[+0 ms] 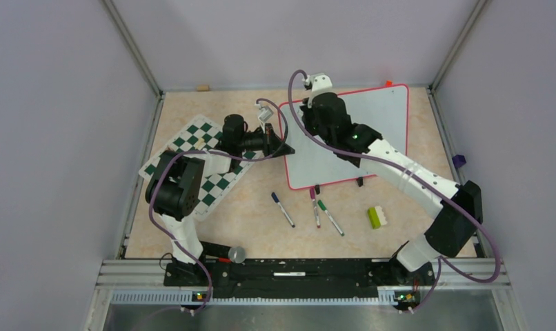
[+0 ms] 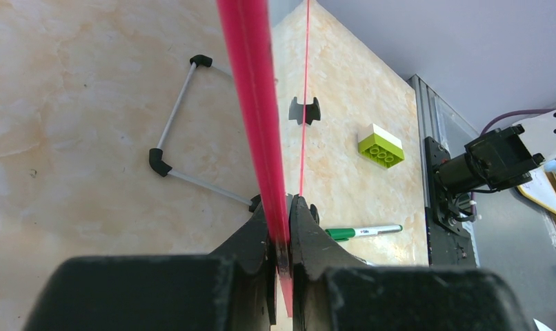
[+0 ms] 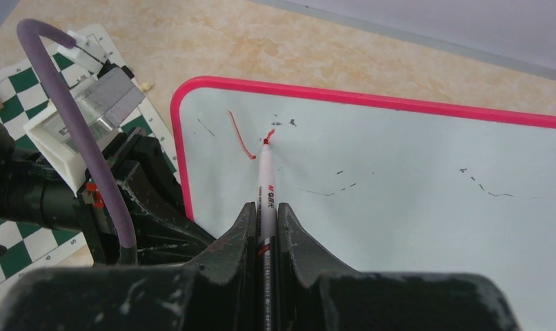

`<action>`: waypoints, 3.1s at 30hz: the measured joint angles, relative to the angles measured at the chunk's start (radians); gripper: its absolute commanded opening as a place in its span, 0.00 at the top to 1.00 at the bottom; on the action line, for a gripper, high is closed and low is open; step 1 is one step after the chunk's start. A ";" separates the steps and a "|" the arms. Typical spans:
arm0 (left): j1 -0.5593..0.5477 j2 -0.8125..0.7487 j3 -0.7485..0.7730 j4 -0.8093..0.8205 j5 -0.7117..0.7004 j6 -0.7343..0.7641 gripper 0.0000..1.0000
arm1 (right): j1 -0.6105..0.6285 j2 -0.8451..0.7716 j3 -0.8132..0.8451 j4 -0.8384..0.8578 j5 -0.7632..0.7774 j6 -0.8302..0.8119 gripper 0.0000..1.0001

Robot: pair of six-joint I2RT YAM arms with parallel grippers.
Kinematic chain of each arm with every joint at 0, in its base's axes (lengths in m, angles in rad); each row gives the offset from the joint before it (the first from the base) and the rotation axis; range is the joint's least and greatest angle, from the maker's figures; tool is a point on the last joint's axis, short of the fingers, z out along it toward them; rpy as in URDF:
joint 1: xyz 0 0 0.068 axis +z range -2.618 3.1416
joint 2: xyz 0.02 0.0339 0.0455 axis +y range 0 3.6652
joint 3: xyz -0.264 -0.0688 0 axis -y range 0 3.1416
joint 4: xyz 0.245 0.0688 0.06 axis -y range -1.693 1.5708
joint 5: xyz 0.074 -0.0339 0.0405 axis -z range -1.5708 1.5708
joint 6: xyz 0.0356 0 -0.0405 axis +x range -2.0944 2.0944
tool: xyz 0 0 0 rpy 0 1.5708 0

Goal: Write a sentence on the whiteboard

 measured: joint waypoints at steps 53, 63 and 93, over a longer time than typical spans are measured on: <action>0.000 0.000 0.000 0.000 0.002 0.000 1.00 | 0.000 -0.119 -0.120 -0.023 -0.037 0.016 1.00; 0.000 0.000 0.000 0.000 0.002 0.000 1.00 | -0.001 -0.119 -0.120 -0.022 -0.020 0.015 1.00; 0.000 0.000 0.000 -0.001 0.001 0.000 1.00 | -0.008 -0.044 -0.071 -0.013 0.046 0.008 1.00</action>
